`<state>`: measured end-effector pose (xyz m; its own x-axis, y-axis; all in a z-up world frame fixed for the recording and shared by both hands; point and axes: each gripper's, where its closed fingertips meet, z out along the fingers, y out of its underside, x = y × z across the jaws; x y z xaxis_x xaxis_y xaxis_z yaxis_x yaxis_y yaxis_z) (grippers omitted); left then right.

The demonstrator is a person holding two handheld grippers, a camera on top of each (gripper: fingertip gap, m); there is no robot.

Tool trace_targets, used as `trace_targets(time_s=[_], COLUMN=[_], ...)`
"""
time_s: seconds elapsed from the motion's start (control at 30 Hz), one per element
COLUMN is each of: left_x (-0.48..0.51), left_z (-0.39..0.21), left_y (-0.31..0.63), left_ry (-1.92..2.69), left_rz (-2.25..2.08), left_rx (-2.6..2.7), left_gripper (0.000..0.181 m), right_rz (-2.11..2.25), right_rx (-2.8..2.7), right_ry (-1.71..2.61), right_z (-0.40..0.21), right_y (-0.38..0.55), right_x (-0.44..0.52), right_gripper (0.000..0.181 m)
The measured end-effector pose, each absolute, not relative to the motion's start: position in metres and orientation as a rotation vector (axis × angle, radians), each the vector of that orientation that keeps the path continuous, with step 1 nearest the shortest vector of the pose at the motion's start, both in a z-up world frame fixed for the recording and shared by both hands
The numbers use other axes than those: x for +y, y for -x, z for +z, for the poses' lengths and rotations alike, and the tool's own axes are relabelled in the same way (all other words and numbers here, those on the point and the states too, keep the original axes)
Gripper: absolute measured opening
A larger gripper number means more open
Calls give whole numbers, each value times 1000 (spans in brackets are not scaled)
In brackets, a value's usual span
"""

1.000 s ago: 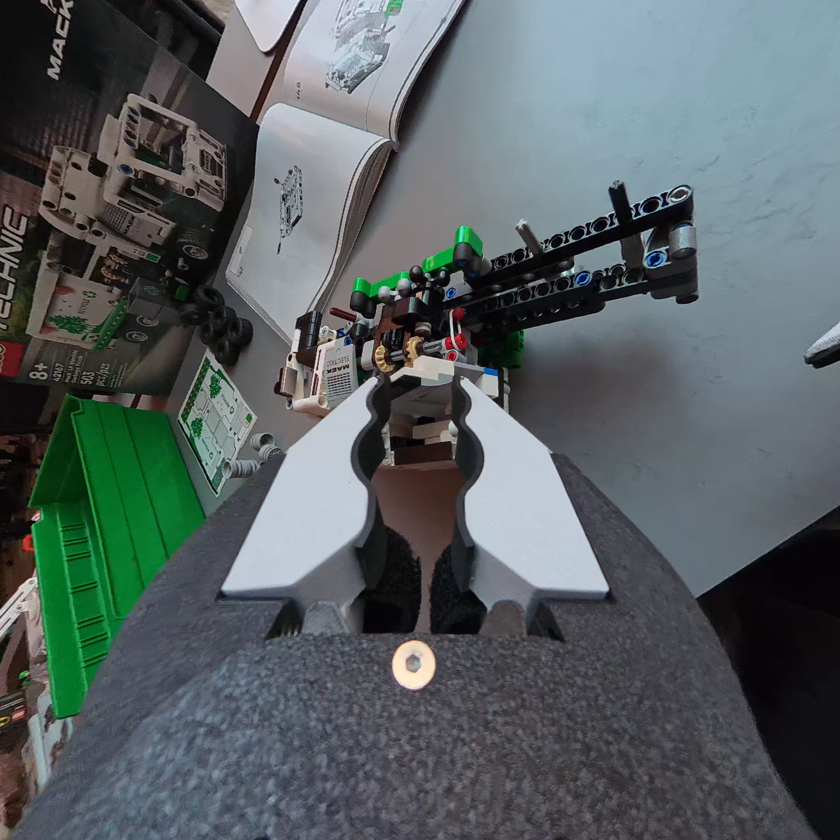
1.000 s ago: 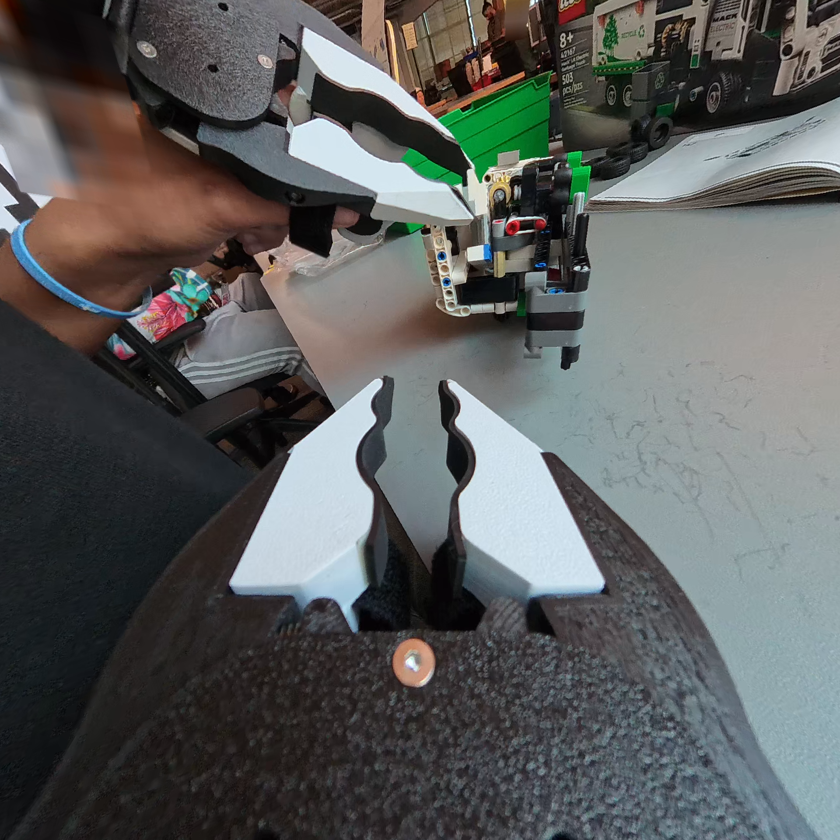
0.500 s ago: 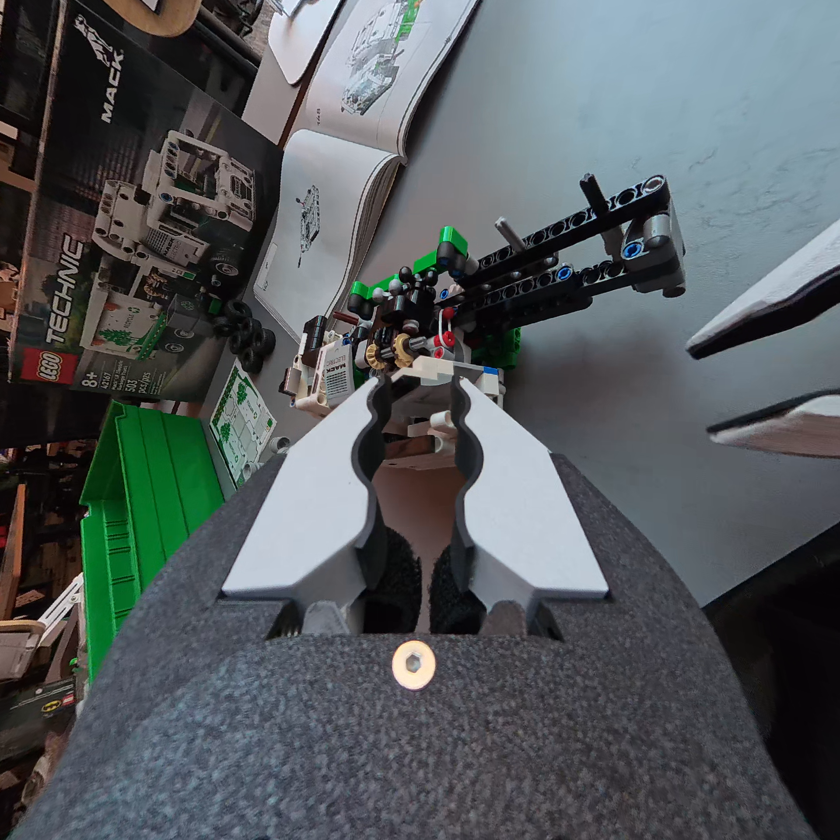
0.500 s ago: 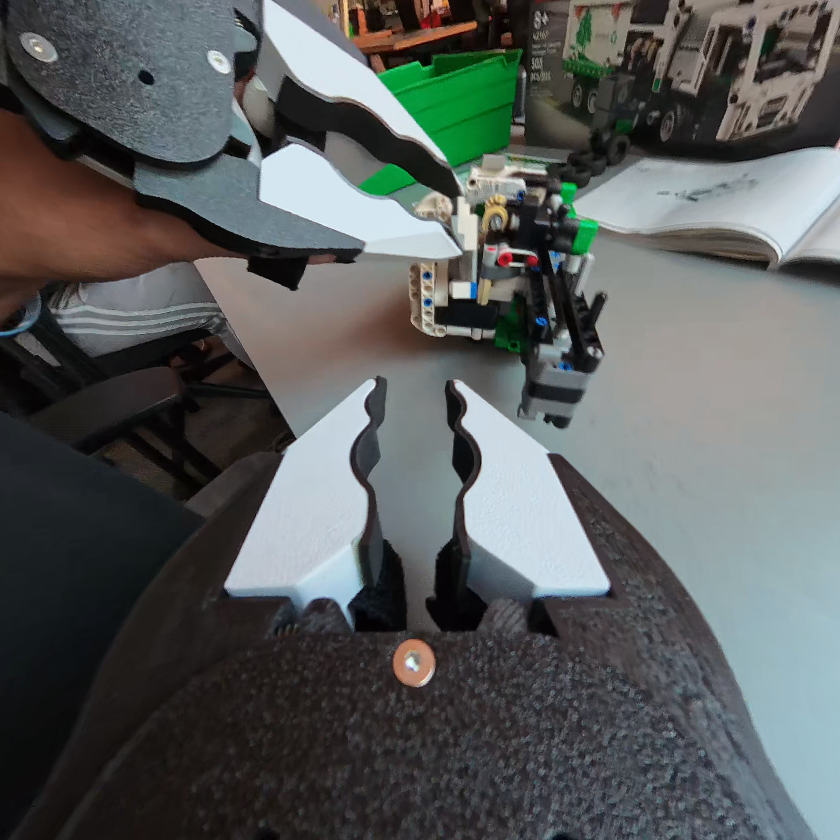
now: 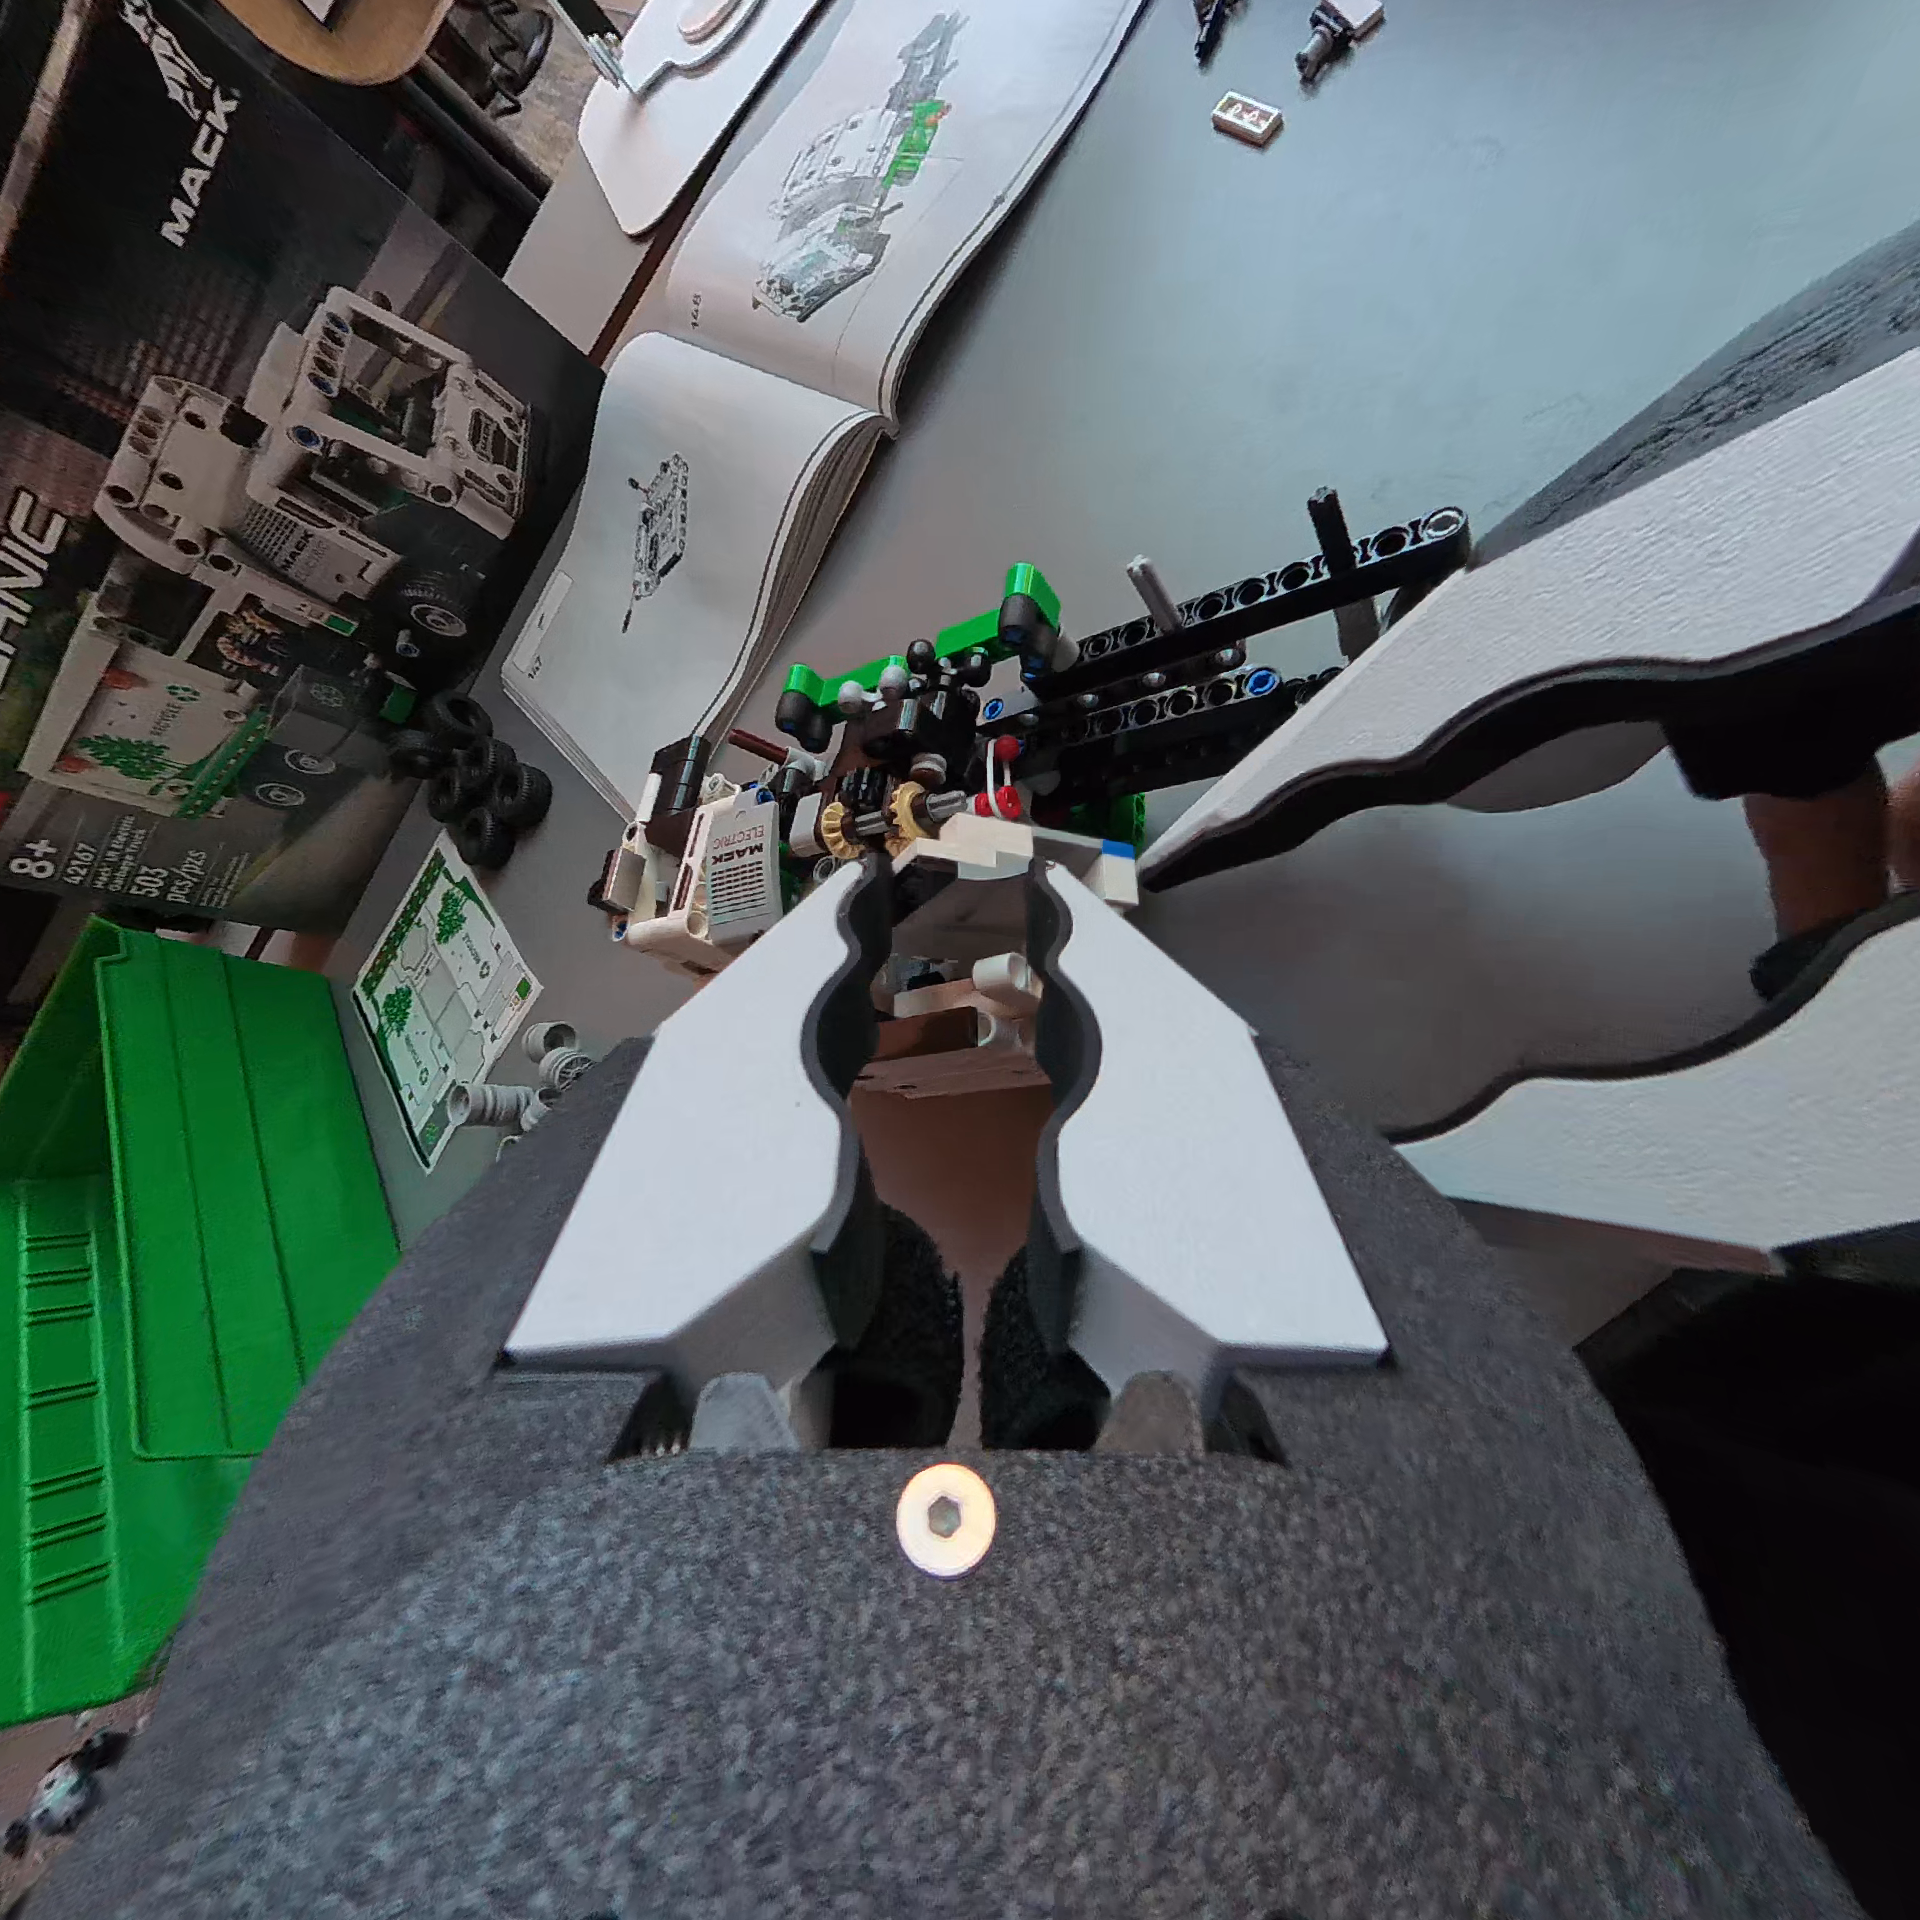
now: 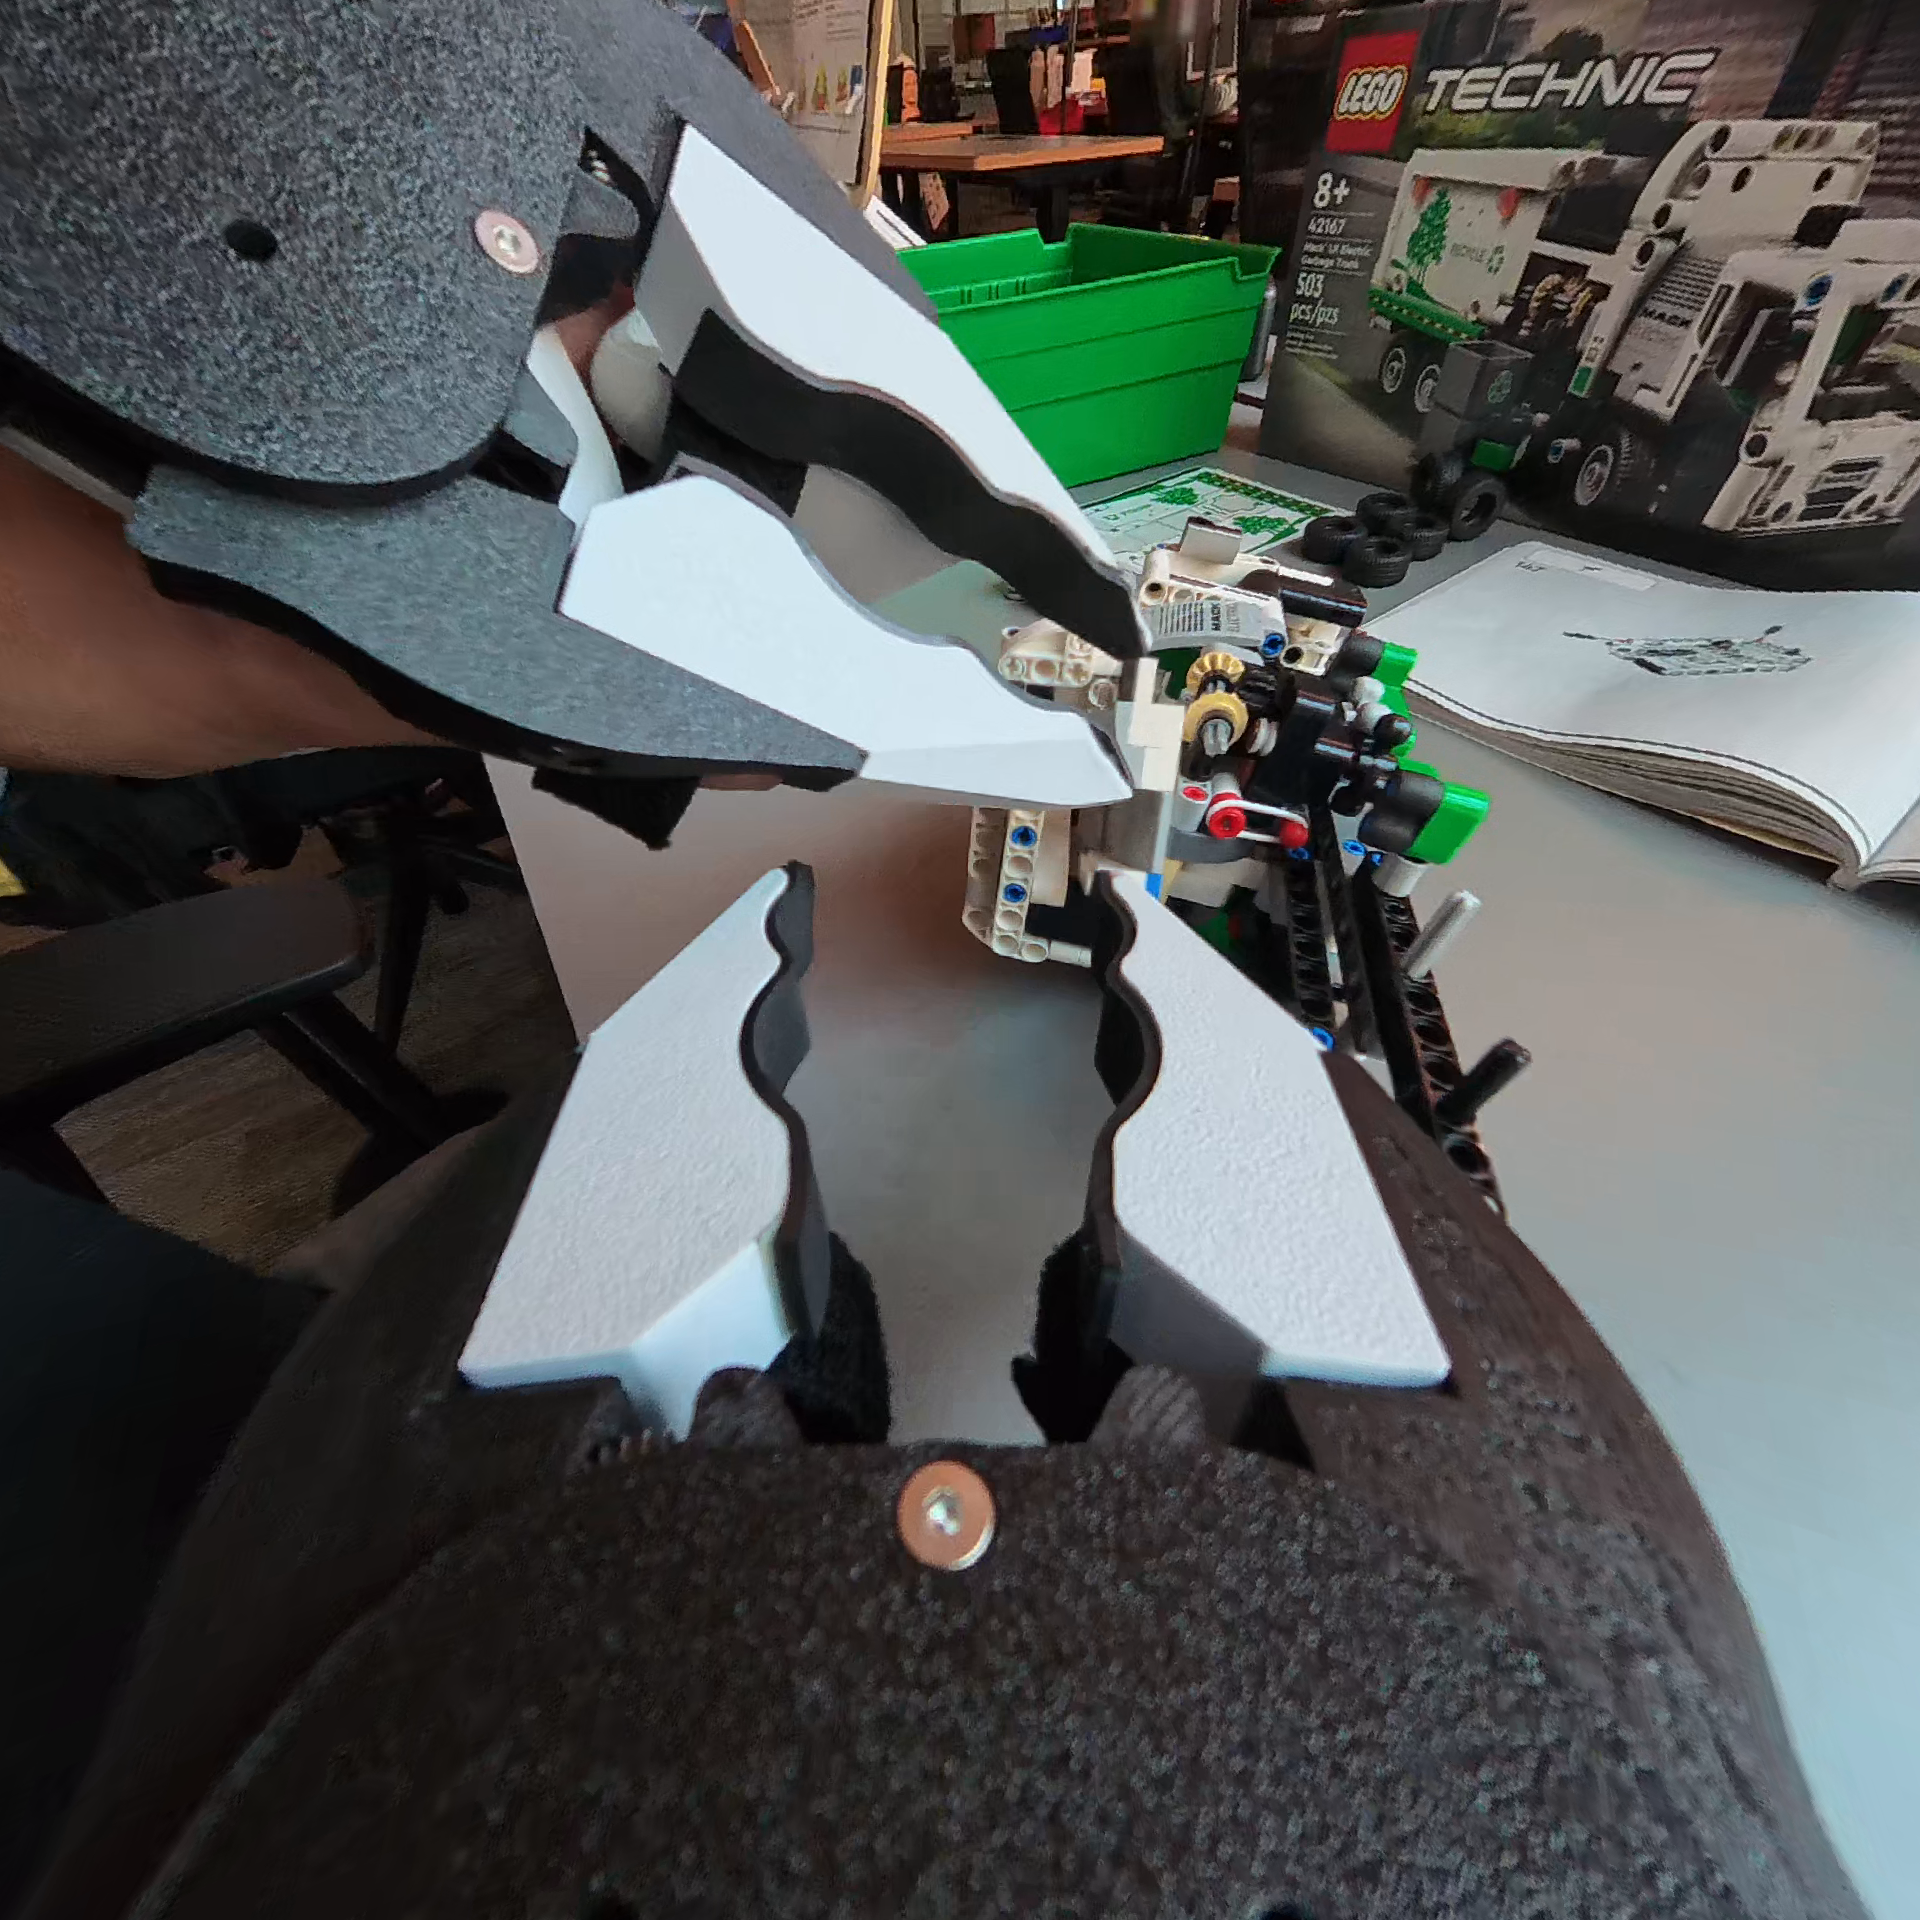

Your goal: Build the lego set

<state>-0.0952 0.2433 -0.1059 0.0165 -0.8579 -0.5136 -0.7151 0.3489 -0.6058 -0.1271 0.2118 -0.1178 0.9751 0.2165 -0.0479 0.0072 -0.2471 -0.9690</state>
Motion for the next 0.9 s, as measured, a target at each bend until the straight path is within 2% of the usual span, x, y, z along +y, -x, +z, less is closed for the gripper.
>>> trace_targets(time_s=[0.1, 0.3, 0.57, 0.7, 0.9], left_x=[244, 245, 264, 276, 293], left_z=[-106, -101, -83, -83, -105], left_y=[96, 96, 102, 97, 86], left_ry=[1409, 1401, 1351, 1430, 1489], left_rz=[-206, -229, -247, -387, -478], left_rx=[1729, 1711, 1730, 1826, 1959], left_gripper=[24, 0, 0, 22, 21], right_rz=[184, 125, 168, 216, 207], right_rx=[-182, -208, -122, -75, -92], right_ry=[1817, 1828, 1888, 1878, 1881], right_z=[-120, -122, -130, -127, -127], right_y=[132, 136, 128, 129, 134], right_x=[217, 220, 218, 222, 231], right_gripper=[56, 57, 57, 57, 63])
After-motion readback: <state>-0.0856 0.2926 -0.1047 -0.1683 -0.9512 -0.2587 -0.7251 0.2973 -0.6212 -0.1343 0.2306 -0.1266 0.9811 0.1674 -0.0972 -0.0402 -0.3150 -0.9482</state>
